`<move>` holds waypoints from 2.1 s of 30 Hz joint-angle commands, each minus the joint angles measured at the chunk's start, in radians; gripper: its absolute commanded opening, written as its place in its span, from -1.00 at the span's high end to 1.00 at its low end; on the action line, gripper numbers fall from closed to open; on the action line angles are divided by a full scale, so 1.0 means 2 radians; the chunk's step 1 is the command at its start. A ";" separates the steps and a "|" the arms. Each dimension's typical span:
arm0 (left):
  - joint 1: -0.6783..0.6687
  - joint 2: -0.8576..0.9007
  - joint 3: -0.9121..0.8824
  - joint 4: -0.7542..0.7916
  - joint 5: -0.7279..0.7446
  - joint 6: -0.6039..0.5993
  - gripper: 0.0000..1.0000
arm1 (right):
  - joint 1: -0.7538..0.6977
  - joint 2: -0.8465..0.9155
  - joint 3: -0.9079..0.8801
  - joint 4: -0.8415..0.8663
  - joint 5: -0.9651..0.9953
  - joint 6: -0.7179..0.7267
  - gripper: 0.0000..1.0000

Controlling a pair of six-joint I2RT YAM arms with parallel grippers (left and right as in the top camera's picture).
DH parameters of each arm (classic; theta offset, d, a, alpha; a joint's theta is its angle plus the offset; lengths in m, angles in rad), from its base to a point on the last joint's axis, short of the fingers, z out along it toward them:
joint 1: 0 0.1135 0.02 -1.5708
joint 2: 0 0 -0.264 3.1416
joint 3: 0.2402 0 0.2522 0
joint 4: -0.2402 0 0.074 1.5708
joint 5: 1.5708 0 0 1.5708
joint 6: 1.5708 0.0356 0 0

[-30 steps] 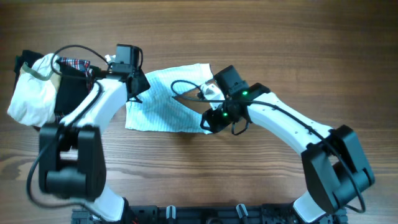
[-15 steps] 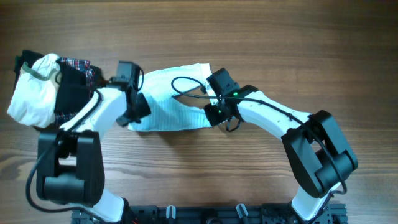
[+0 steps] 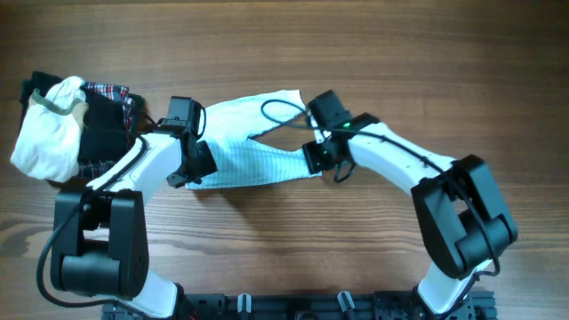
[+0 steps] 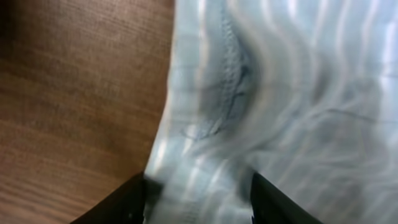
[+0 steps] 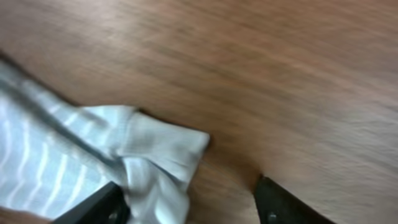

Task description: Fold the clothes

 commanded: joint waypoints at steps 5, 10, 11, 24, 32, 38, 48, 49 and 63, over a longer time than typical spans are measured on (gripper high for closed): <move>0.000 0.022 -0.027 -0.025 0.010 0.006 -0.14 | -0.025 0.023 -0.015 -0.036 -0.105 -0.056 -0.27; 0.000 0.022 -0.027 -0.027 0.010 0.006 -0.04 | -0.025 0.022 -0.015 -0.057 -0.128 -0.081 -0.21; 0.000 0.022 -0.027 -0.028 0.010 0.006 0.09 | -0.025 0.022 -0.015 -0.060 -0.128 -0.081 -0.21; 0.000 0.022 -0.027 -0.067 0.011 0.019 -0.99 | -0.025 -0.007 -0.015 -0.089 -0.128 -0.081 -0.08; 0.000 0.018 -0.025 -0.066 0.010 0.031 -0.90 | -0.025 -0.042 -0.011 -0.023 -0.126 -0.081 -0.01; 0.000 -0.057 0.011 -0.118 0.011 0.027 -0.99 | -0.025 -0.101 -0.006 0.084 -0.138 -0.026 0.91; 0.000 -0.209 0.014 -0.036 0.039 0.016 -0.99 | -0.021 0.004 -0.006 0.302 -0.165 0.039 0.91; 0.000 -0.212 0.014 -0.030 0.048 0.016 -1.00 | -0.020 0.019 -0.006 0.321 -0.160 0.047 0.91; 0.000 -0.213 0.014 -0.028 0.061 0.017 -1.00 | 0.008 0.105 0.028 0.331 -0.091 0.276 0.91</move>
